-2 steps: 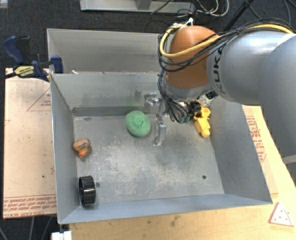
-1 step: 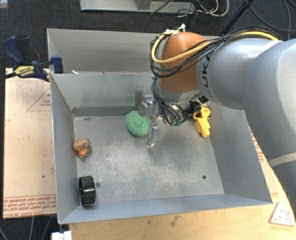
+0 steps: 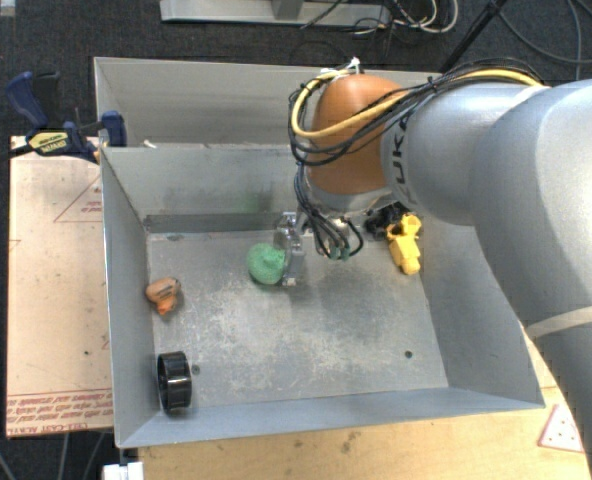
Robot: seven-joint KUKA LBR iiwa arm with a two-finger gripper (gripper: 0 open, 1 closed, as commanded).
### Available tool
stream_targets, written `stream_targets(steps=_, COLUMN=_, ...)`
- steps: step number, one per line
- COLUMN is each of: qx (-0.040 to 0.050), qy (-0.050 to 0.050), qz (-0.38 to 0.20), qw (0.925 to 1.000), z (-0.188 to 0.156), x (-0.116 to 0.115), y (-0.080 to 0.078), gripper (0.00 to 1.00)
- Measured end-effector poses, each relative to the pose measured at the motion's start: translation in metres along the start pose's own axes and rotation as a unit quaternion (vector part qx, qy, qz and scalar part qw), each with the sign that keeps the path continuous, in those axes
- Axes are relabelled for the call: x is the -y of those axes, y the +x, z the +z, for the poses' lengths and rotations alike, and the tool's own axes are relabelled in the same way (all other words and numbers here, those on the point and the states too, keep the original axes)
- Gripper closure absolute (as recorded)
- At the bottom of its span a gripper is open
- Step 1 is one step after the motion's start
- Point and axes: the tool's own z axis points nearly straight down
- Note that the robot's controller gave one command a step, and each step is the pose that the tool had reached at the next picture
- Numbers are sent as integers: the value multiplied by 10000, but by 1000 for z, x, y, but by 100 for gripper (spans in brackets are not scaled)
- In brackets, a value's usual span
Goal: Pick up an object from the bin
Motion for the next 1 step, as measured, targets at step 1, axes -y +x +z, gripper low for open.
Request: stream_targets(steps=1, qx=0, qy=0, qz=1, qw=10000, z=0, x=0, y=0, gripper=100)
